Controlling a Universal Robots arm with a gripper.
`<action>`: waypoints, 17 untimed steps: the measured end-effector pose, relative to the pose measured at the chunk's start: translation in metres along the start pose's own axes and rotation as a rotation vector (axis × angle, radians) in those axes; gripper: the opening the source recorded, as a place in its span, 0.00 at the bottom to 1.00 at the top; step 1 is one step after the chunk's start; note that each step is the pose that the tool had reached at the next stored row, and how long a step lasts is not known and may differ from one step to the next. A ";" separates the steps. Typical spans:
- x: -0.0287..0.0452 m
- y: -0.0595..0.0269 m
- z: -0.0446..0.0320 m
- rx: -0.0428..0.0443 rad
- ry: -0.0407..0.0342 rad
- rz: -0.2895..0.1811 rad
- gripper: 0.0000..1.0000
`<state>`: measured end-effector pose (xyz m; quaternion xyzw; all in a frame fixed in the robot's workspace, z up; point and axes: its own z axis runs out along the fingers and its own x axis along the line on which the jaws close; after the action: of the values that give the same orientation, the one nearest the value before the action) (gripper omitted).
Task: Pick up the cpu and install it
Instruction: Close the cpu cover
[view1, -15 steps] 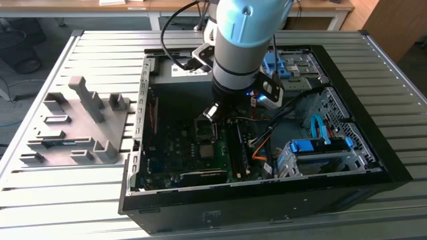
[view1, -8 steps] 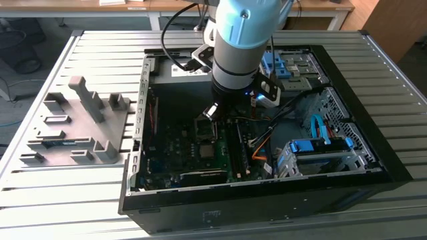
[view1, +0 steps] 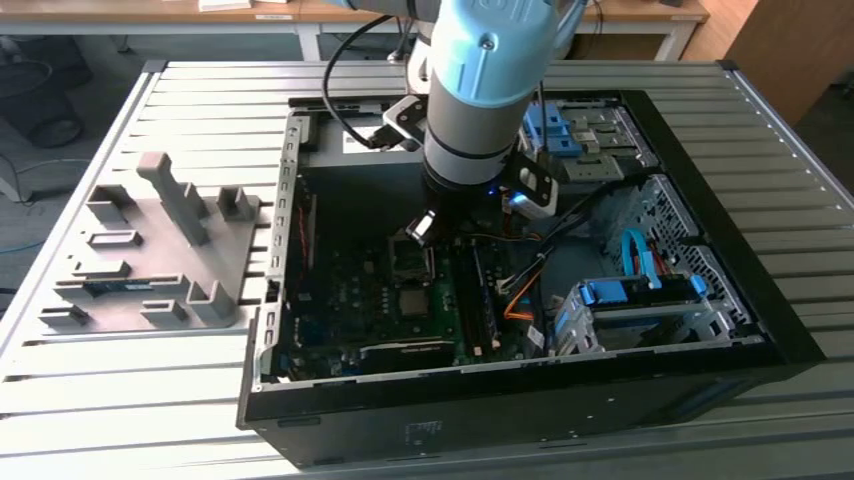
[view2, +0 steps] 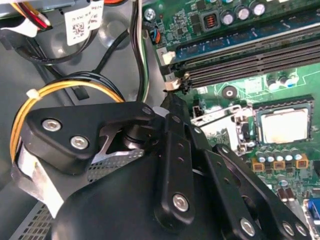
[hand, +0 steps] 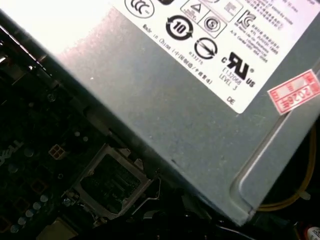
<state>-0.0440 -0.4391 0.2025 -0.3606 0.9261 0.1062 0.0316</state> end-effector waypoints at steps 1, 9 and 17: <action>-0.0005 0.0006 0.0007 0.0000 0.0001 0.000 0.10; -0.0005 0.0045 0.0055 -0.0005 -0.0005 0.000 0.10; 0.0016 0.0061 0.0064 0.0005 -0.0004 -0.001 0.10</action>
<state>-0.0495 -0.4344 0.1972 -0.3609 0.9260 0.1061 0.0319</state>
